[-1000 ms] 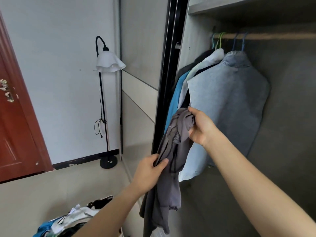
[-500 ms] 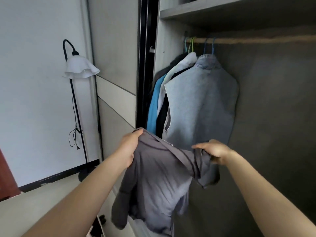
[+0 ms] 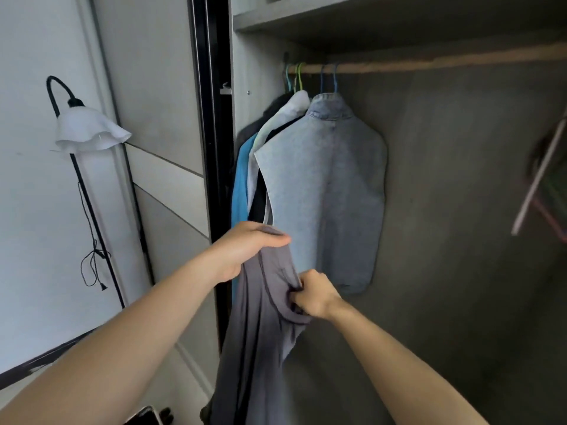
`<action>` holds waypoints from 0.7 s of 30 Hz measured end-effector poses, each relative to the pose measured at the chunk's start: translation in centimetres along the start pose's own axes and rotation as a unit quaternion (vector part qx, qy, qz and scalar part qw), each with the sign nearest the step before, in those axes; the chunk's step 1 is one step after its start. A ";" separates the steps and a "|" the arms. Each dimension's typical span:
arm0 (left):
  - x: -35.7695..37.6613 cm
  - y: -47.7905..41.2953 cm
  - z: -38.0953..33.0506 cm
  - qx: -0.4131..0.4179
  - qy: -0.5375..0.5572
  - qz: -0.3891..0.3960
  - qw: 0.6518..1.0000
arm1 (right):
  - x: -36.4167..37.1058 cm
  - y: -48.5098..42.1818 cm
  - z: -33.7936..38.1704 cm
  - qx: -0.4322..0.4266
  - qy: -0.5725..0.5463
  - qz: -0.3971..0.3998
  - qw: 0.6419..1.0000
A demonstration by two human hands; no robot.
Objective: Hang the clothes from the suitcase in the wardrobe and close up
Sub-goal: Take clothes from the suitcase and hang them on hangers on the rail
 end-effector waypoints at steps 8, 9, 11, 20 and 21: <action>-6.4 -0.6 1.9 -0.011 -0.245 -0.184 0.952 | -7.7 -0.4 -1.7 0.091 0.117 0.124 0.981; -6.4 -0.7 2.1 0.005 -0.295 -0.228 0.928 | -9.3 -0.5 -1.0 0.080 0.116 0.104 0.985; -6.3 -0.5 2.2 0.046 -0.435 -0.330 0.836 | -12.3 -0.5 0.5 0.055 0.113 0.056 0.990; -1.0 -1.9 -7.5 -0.017 0.181 -0.035 0.983 | -23.4 1.1 4.0 0.084 0.261 -0.047 0.961; 0.3 -2.0 -8.7 -0.012 0.210 -0.011 0.978 | -24.7 1.0 4.2 0.087 0.270 -0.063 0.957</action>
Point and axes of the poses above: each hand's wrist, its own y-axis away from the middle knuckle, its own x-axis out of the palm, z = x × y, the point moved 1 cm from there along -y, towards the middle knuckle, and after that the axes turned 15 degrees about -x, right-handed, at the moved point
